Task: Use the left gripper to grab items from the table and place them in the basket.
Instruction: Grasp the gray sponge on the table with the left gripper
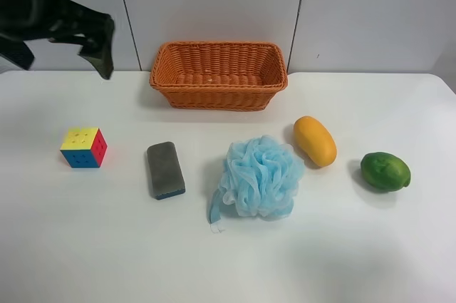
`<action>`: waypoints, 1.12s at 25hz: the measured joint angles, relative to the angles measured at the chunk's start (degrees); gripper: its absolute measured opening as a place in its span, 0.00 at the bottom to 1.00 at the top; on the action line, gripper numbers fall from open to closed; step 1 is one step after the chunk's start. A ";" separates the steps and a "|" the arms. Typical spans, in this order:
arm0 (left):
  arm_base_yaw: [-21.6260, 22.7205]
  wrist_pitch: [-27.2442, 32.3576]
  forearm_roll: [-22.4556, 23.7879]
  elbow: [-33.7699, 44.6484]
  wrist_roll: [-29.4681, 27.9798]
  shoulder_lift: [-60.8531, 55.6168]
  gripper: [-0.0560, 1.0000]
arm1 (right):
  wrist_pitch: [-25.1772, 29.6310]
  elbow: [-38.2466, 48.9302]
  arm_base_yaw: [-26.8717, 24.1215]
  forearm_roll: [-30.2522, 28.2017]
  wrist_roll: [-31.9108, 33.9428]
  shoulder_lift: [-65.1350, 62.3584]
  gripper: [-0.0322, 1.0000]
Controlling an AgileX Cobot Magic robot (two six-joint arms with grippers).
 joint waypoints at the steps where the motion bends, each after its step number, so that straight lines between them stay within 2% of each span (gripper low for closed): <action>1: -0.82 -0.59 -0.55 -0.16 -1.47 2.07 0.99 | 0.00 0.00 0.00 0.00 0.00 0.00 0.99; 7: -1.94 -5.71 -9.56 -0.34 -4.35 12.80 0.99 | 0.00 0.00 0.00 0.00 0.00 0.00 0.99; 15: -1.94 -13.97 -17.97 -0.38 -4.88 23.09 0.99 | 0.00 0.00 0.00 0.00 0.00 0.00 0.99; 21: -1.85 -18.86 -19.74 -0.38 -5.22 28.58 0.99 | 0.00 0.00 0.00 0.00 0.00 0.00 0.99; 28: 0.83 -20.16 -20.77 -0.38 -5.41 32.31 0.99 | 0.00 0.00 0.00 0.00 0.00 0.00 0.99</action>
